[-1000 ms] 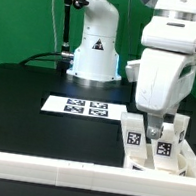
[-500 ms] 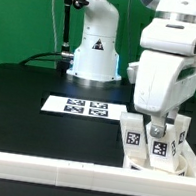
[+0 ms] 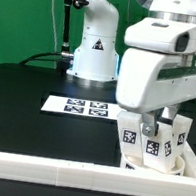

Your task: Assemble stool

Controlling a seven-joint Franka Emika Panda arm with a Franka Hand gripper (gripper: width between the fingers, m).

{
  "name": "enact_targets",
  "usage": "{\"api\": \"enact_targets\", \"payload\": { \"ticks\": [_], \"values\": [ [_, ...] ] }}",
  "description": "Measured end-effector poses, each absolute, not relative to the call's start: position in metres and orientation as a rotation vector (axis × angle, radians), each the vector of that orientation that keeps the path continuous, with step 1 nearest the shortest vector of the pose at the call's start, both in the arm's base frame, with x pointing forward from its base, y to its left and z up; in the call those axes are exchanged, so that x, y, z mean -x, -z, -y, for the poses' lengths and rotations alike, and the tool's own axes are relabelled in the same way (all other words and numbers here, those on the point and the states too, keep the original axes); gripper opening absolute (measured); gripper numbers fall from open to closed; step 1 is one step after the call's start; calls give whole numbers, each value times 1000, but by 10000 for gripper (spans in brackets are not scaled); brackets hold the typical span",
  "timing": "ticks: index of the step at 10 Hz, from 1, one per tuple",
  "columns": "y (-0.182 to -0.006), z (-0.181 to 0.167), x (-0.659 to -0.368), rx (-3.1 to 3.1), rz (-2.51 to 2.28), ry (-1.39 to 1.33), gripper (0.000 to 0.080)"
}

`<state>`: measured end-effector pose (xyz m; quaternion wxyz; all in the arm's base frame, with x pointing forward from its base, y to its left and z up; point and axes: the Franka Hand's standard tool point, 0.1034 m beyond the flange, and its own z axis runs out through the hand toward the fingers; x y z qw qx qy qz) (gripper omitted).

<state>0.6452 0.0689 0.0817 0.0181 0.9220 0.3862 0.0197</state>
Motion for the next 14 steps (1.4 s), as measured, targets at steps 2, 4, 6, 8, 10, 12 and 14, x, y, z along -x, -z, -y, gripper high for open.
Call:
{"api": "enact_targets", "payload": {
  "ticks": [2, 4, 6, 8, 10, 12, 14],
  "values": [
    [-81, -71, -645, -2980, -891, -66, 337],
    [-81, -74, -644, -3061, -602, -71, 338],
    [-81, -76, -644, -3122, -262, -75, 338],
    [-81, -77, -644, -3170, 52, -74, 338],
    [-81, -78, -644, -3171, 194, -71, 338],
    [-81, -80, -644, -3160, 389, -66, 338],
    [-81, -81, -644, -3129, 617, -61, 338]
  ]
}}
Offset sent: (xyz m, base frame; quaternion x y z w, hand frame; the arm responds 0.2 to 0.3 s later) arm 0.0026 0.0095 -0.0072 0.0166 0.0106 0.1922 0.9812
